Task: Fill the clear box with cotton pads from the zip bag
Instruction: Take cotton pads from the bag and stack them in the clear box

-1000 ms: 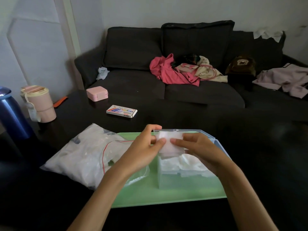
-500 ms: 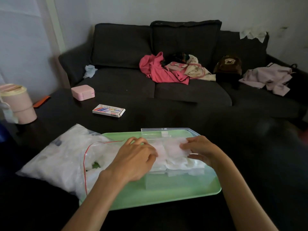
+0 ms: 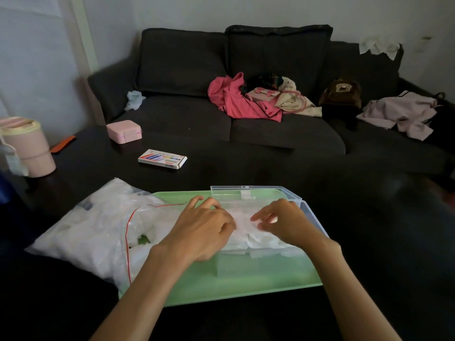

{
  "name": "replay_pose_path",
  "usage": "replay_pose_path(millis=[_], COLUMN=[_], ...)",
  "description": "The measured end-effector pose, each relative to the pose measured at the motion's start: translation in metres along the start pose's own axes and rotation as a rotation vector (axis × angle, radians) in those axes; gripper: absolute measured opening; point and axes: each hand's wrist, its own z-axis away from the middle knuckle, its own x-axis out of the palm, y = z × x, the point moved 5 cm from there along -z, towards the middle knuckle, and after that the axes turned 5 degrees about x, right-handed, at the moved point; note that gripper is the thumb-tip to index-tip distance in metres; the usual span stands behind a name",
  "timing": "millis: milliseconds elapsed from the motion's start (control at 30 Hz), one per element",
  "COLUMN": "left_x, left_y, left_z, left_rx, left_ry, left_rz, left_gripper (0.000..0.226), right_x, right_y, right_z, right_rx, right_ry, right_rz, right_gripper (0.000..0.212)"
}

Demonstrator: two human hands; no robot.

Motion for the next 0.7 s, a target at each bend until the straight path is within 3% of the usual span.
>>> replay_pose_path(millis=[333,467,533,633,700], left_x=[0.004,-0.017,-0.045,-0.08,-0.082], left_y=[0.004,0.003,-0.008,-0.04,-0.065], left_z=[0.001,0.008,0.021,0.061,0.086], left_rx=[0.041,0.01,-0.091,-0.374,-0.609], left_ry=[0.0,0.114,0.323,0.657,0.595], left_rz=[-0.001,0.262,0.388,0.406,0.377], left_gripper=[0.039,0.039,0.037,0.01,0.031], right_x=[0.02,0.007,-0.008,-0.022,-0.019], right_y=[0.002,-0.008,-0.022,-0.06,-0.086], right_z=[-0.008,-0.002,0.003,0.014,0.022], right_rx=[0.165,0.185,0.177,0.05,-0.064], right_ry=[-0.063,-0.018,0.106,0.267,0.256], right_rz=[0.079,0.128,0.127,0.003,-0.107], right_gripper=[0.023,0.022,0.024,0.024,0.022])
